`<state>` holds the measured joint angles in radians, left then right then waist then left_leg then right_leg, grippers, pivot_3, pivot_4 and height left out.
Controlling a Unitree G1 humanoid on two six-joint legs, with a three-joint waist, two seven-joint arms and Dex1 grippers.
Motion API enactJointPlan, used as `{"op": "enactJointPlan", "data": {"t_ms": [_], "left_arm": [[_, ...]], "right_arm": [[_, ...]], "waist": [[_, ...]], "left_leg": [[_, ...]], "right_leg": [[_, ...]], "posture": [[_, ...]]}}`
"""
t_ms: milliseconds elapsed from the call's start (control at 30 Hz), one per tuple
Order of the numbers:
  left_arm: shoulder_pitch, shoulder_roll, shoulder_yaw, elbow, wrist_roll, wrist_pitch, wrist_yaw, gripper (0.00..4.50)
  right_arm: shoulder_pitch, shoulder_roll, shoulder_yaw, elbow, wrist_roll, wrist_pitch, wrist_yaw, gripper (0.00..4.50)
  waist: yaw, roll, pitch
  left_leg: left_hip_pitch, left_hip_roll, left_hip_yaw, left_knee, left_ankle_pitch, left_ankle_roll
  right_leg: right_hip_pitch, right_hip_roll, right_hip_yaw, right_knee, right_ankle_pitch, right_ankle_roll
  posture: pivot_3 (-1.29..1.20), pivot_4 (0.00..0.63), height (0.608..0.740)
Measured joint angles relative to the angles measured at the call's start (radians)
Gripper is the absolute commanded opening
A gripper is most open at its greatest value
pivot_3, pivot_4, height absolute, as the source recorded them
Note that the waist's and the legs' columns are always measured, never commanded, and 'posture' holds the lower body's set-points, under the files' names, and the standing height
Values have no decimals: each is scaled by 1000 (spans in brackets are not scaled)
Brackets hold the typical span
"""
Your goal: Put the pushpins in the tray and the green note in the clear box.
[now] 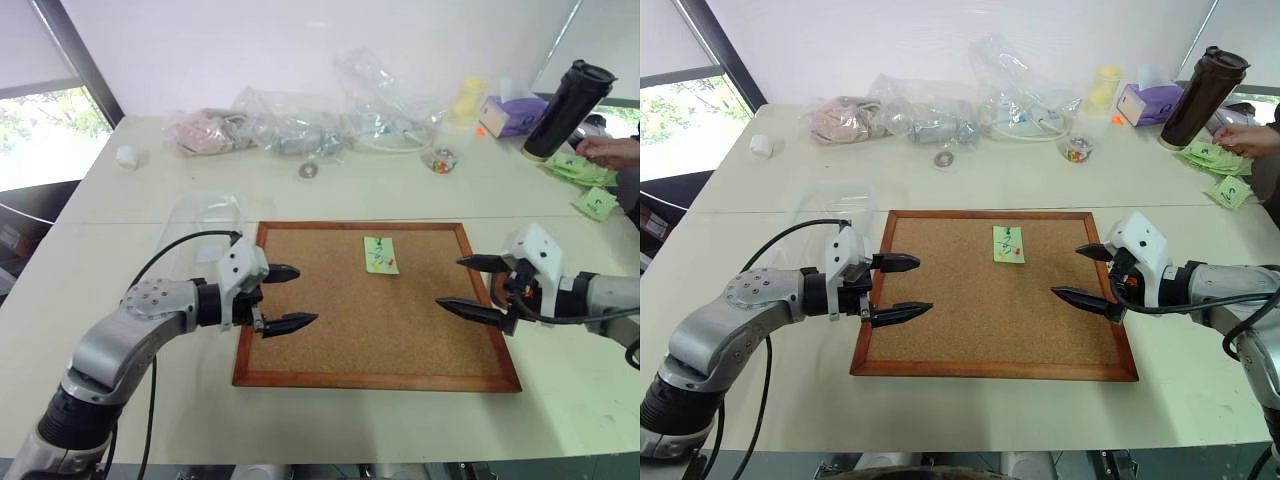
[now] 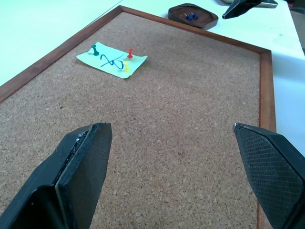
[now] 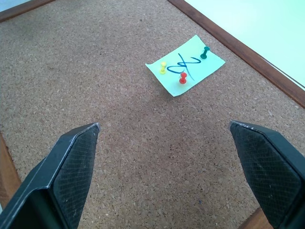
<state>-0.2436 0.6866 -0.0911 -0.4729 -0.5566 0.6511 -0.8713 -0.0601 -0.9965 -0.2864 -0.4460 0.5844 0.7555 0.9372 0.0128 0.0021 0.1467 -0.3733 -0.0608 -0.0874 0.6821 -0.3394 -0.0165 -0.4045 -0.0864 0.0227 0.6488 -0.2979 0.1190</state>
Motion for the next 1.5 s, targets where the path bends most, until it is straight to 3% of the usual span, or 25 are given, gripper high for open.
{"op": "enactJointPlan", "data": {"t_ms": [1100,1200,1433,1500], "left_arm": [[-2,-10,-4,1,21,-17,7,4472],[-6,-10,-25,24,76,-68,4,3639],[-7,-49,-102,91,169,-158,-10,207],[-14,-77,-125,122,181,-173,-11,22]], "right_arm": [[0,-2,0,-2,0,2,-1,4500],[0,-2,2,-2,0,2,-3,4500],[-17,-1,14,-2,-1,0,-7,4500],[-24,-1,33,-2,-2,-5,-8,4500]], "waist": [[0,0,0],[0,0,0],[0,0,0],[0,0,0]], "left_leg": [[0,0,0,0,0,0],[0,0,0,0,0,0],[0,0,0,0,0,0],[0,0,0,0,0,0]], "right_leg": [[0,0,0,0,0,0],[0,0,0,0,0,0],[0,0,0,0,0,0],[0,0,0,0,0,0]], "posture": [[0,150,740],[0,150,740],[0,150,740],[0,150,740]]}}
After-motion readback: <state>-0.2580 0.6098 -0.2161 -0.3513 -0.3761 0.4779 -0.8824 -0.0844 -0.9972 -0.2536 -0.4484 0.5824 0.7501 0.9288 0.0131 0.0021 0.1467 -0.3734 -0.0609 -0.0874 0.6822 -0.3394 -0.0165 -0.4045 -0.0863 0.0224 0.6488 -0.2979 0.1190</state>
